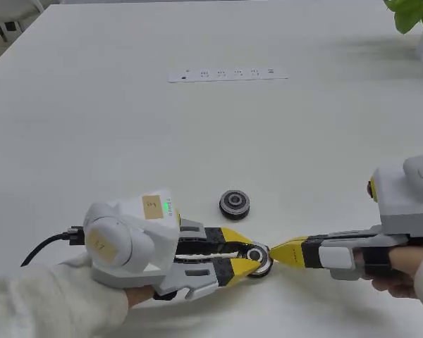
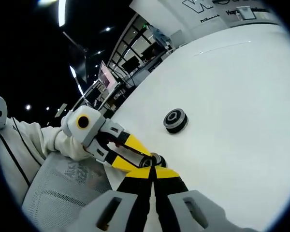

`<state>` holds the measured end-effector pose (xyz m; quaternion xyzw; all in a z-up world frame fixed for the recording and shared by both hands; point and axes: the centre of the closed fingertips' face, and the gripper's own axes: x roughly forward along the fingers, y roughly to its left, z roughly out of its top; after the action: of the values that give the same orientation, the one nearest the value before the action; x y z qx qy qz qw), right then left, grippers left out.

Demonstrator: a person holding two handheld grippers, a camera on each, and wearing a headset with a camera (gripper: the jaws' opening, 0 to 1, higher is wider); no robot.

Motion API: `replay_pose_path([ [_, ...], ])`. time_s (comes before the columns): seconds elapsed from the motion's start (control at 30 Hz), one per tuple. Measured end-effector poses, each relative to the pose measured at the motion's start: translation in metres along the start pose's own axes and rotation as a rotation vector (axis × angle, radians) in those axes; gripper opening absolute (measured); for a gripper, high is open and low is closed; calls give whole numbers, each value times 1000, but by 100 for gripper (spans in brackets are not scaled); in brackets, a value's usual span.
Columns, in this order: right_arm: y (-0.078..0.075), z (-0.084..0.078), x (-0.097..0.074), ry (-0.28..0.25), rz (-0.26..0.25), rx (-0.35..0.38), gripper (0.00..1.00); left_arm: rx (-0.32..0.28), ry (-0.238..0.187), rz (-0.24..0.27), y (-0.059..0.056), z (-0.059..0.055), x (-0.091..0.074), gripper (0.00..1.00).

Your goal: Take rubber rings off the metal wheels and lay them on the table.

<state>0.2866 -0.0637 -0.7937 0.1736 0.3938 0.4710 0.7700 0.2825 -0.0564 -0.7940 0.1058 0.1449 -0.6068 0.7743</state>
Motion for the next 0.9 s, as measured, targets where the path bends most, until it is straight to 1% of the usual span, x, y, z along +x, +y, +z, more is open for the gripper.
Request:
replay_pose_path([
  [0.13, 1, 1, -1, -8, 9, 30, 0, 1, 0, 0, 0, 0, 0, 14],
  [0.7, 7, 3, 0, -18, 32, 33, 0, 8, 7, 0, 0, 0, 1, 13],
  [0.8, 10, 5, 0, -24, 48, 37, 0, 10, 9, 0, 0, 0, 1, 13],
  [0.9, 16, 6, 1, -27, 71, 23, 0, 11, 9, 3, 0, 0, 1, 13],
])
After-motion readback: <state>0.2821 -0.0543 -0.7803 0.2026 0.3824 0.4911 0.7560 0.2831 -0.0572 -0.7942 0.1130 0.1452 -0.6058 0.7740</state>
